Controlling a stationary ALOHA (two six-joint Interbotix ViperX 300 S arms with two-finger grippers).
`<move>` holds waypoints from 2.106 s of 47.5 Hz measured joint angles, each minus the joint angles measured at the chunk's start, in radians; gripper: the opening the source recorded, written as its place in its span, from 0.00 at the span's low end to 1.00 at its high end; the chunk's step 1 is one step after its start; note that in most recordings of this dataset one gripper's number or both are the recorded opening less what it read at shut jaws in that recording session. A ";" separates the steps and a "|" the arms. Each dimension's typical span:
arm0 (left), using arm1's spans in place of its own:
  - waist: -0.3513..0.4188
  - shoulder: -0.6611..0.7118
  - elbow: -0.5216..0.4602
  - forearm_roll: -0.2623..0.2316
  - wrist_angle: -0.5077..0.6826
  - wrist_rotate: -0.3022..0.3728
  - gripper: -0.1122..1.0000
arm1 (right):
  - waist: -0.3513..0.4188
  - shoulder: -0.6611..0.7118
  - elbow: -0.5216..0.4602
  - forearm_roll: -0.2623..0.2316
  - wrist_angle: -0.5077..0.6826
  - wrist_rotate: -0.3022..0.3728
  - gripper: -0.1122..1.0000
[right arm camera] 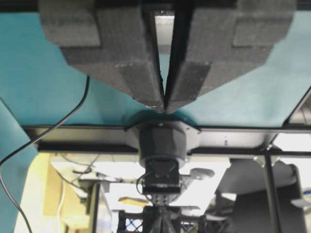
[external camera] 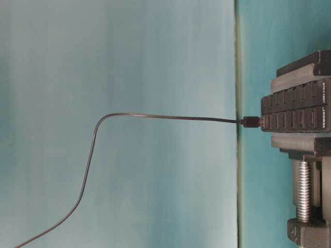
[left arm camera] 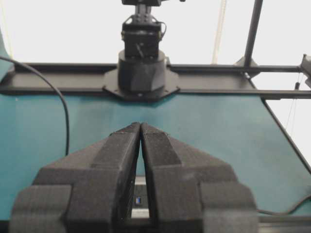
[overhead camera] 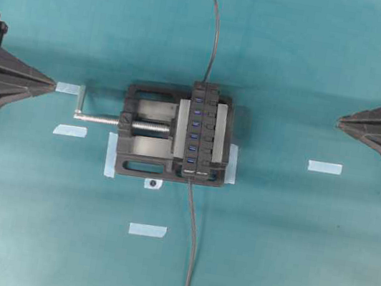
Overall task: Insert the USB into the center port of the fixed hub
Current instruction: 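Raise the right arm and swing it toward the clamped hub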
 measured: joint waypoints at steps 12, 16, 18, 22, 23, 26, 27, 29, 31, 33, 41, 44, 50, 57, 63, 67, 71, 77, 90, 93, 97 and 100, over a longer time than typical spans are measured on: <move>-0.006 -0.057 0.009 0.000 0.028 -0.029 0.10 | -0.008 -0.008 0.055 0.081 0.048 0.087 0.11; -0.009 -0.061 0.009 0.000 0.071 -0.029 0.10 | -0.011 -0.011 0.058 0.087 0.084 0.112 0.09; -0.009 -0.061 0.009 0.000 0.089 -0.029 0.10 | -0.014 -0.012 0.055 0.087 0.106 0.115 0.09; -0.009 -0.060 0.006 0.000 0.117 -0.028 0.10 | -0.023 -0.012 0.054 0.089 0.155 0.117 0.09; -0.009 -0.060 0.006 0.000 0.121 -0.029 0.10 | -0.028 -0.012 0.052 0.087 0.170 0.117 0.09; -0.009 -0.058 0.003 0.000 0.133 -0.029 0.10 | -0.041 -0.012 0.041 0.089 0.221 0.117 0.09; -0.009 -0.057 0.003 0.000 0.138 -0.029 0.10 | -0.048 -0.011 0.034 0.087 0.245 0.117 0.09; -0.009 -0.055 0.000 0.000 0.150 -0.031 0.10 | -0.060 -0.009 0.023 0.084 0.285 0.117 0.09; -0.009 -0.054 -0.005 0.000 0.164 -0.031 0.10 | -0.072 -0.006 0.011 0.080 0.327 0.117 0.09; -0.009 -0.051 -0.009 0.000 0.179 -0.035 0.10 | -0.086 -0.002 -0.005 0.071 0.370 0.115 0.09; -0.009 -0.026 -0.034 0.000 0.256 -0.044 0.10 | -0.133 0.012 -0.051 0.026 0.488 0.115 0.09; -0.009 -0.015 -0.040 0.000 0.272 -0.046 0.10 | -0.149 0.017 -0.061 0.015 0.509 0.117 0.09; -0.009 -0.002 -0.043 0.000 0.281 -0.046 0.10 | -0.175 0.038 -0.083 0.011 0.560 0.117 0.09; -0.009 0.002 -0.046 0.000 0.285 -0.046 0.10 | -0.186 0.084 -0.123 0.000 0.634 0.117 0.09; -0.009 0.002 -0.046 0.000 0.291 -0.049 0.10 | -0.189 0.133 -0.163 -0.018 0.675 0.117 0.09; -0.009 0.003 -0.046 0.000 0.296 -0.051 0.10 | -0.189 0.181 -0.192 -0.034 0.695 0.117 0.09; -0.009 0.002 -0.046 0.000 0.301 -0.054 0.10 | -0.189 0.227 -0.219 -0.041 0.706 0.115 0.09; -0.009 0.000 -0.046 0.000 0.321 -0.055 0.10 | -0.189 0.287 -0.256 -0.057 0.709 0.115 0.09; -0.009 0.000 -0.046 0.000 0.325 -0.055 0.10 | -0.195 0.385 -0.279 -0.091 0.675 0.087 0.09; -0.009 0.000 -0.048 0.000 0.325 -0.055 0.10 | -0.199 0.402 -0.282 -0.092 0.661 0.084 0.09; -0.009 0.002 -0.051 0.000 0.325 -0.055 0.10 | -0.209 0.426 -0.288 -0.097 0.650 0.083 0.09; -0.009 0.003 -0.055 0.000 0.327 -0.055 0.10 | -0.212 0.449 -0.296 -0.104 0.647 0.077 0.09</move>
